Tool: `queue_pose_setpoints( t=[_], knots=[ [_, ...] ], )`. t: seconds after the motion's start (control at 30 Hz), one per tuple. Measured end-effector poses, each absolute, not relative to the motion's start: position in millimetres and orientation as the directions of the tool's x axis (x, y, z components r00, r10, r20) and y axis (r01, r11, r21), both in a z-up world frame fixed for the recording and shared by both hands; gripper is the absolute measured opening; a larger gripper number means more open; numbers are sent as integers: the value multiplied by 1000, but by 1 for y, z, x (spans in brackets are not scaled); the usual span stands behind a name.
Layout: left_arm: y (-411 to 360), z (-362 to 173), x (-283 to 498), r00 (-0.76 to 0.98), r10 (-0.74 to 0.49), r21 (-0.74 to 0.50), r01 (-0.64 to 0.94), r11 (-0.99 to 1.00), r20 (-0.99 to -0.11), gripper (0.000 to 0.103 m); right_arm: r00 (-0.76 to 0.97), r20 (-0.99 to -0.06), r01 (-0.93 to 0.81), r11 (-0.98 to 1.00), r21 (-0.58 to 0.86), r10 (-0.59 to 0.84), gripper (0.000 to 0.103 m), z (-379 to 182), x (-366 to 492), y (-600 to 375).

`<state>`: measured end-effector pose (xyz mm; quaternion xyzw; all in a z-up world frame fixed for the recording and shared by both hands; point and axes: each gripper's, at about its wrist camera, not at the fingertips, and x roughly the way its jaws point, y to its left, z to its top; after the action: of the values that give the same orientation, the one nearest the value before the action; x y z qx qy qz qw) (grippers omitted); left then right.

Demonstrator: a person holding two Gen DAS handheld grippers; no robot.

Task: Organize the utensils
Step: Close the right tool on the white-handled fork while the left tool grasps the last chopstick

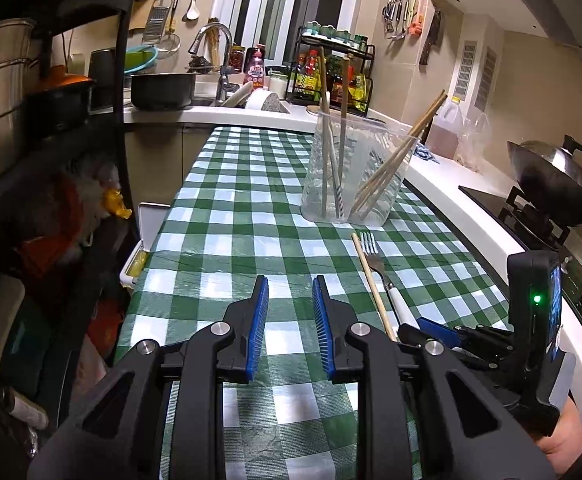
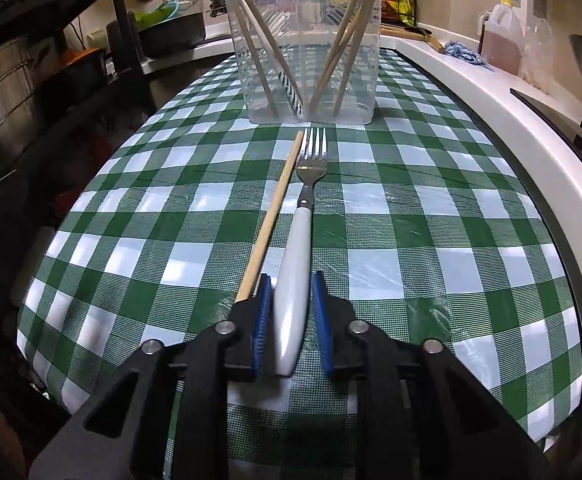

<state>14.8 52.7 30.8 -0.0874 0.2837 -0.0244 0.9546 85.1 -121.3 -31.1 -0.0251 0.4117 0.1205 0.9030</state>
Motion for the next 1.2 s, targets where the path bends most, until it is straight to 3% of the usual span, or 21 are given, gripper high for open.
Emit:
queue_pose_setpoints(
  t=[0.5,1.0,1.03,1.1,1.2],
  knots=[
    [-18,-11,33,753,-261,-207,168,964,-604,23,700,-696,-163,985,61,159,17,-26,56,-186],
    [-50,-34,38,738,-137,-35,152,988,-660,23,700,-698,-160,986,55,152,20,-32,50,-201],
    [-50,-34,37,739,-130,-24,153,988,-661,22,701,-697,-160,986,49,148,20,-32,50,-200],
    [-46,-33,36,741,-121,-20,144,989,-661,7,702,-698,-158,987,41,141,18,-32,50,-199],
    [-34,-32,35,740,-117,-39,122,992,-662,7,701,-699,-152,987,46,140,17,-32,51,-198]
  ],
)
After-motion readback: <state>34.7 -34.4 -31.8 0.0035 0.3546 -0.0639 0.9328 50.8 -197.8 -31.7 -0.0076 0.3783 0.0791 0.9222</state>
